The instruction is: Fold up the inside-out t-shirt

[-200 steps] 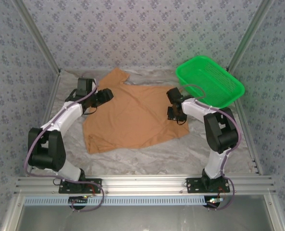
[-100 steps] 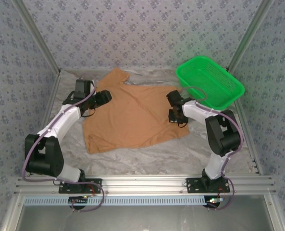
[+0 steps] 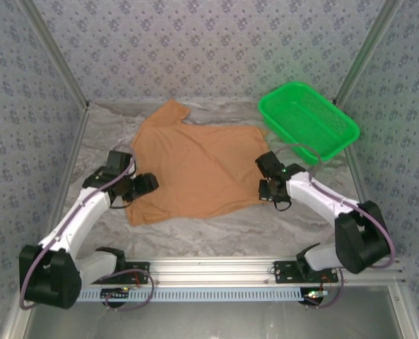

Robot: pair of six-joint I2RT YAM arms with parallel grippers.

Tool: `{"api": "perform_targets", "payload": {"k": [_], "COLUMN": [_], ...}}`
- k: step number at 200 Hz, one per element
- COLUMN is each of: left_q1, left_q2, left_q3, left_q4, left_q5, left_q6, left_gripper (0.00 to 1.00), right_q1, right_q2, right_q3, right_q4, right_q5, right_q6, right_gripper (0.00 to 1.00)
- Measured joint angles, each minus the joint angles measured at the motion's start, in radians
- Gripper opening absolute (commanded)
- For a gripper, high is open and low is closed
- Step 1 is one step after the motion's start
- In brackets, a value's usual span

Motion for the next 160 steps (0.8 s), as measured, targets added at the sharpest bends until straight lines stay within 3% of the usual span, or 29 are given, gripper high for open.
{"api": "perform_targets", "payload": {"k": [53, 160], "left_q1": [-0.039, -0.126], "left_q2": [-0.01, 0.056], "left_q3": [-0.103, -0.182], "left_q4": [-0.081, -0.044], "left_q5": [-0.036, -0.088], "left_q6": [-0.063, -0.127], "left_gripper": [0.53, 0.24], "right_q1": [0.011, 0.011], "right_q2": [-0.087, -0.087], "right_q3": [-0.1, -0.106], "right_q4": [-0.044, -0.036], "right_q5": [-0.011, -0.029], "right_q6": [0.047, 0.051], "right_gripper": [0.12, 0.12]}}
